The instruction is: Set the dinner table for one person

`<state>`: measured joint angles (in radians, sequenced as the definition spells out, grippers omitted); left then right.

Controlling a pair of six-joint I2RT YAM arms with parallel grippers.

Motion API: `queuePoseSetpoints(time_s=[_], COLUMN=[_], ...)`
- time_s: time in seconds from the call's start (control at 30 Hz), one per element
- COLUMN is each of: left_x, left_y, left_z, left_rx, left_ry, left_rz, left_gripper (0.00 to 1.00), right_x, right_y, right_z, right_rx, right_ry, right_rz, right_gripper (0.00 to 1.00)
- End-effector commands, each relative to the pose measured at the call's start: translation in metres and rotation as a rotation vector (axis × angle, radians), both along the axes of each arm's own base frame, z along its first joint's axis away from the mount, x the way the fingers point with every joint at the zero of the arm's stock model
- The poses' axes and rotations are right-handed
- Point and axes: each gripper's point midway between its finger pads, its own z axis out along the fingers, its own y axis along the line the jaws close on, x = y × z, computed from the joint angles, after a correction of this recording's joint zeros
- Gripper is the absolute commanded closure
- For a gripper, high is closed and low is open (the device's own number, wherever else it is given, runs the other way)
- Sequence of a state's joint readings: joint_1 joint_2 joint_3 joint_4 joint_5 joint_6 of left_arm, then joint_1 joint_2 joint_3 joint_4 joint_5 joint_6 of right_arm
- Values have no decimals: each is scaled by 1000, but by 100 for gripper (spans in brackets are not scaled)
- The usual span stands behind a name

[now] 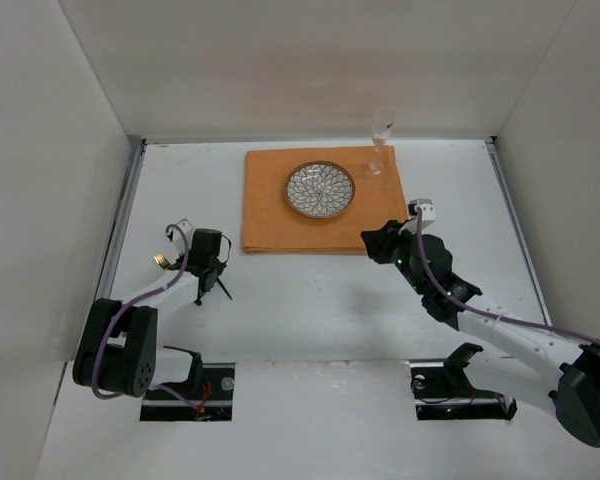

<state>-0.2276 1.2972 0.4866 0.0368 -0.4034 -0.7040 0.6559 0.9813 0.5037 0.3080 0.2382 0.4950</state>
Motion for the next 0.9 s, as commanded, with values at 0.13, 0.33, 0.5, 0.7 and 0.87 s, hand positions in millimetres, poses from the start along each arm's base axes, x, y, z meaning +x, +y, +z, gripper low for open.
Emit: queuePoseSetpoints(time_s=[0.13, 0.33, 0.5, 0.7, 0.87], left_x=[-7, -2, 14, 53, 87], left_y=[-2, -12, -69, -196, -306], left_z=[11, 69, 147, 193, 208], left_rx=[-36, -8, -5, -128, -245], left_ry=[-23, -164, -319, -413, -440], left_rz=[-9, -64, -218, -470, -630], left_gripper=[100, 100, 100, 100, 100], right_x=[2, 4, 8, 11, 8], right_y=[-10, -16, -34, -69, -111], right_z=[21, 22, 23, 25, 26], right_rx=[71, 82, 100, 147, 213], right_ry=[-63, -66, -73, -87, -104], right_rz=[-36, -58, -126, -252, -387], right_gripper=[67, 67, 63, 61, 59])
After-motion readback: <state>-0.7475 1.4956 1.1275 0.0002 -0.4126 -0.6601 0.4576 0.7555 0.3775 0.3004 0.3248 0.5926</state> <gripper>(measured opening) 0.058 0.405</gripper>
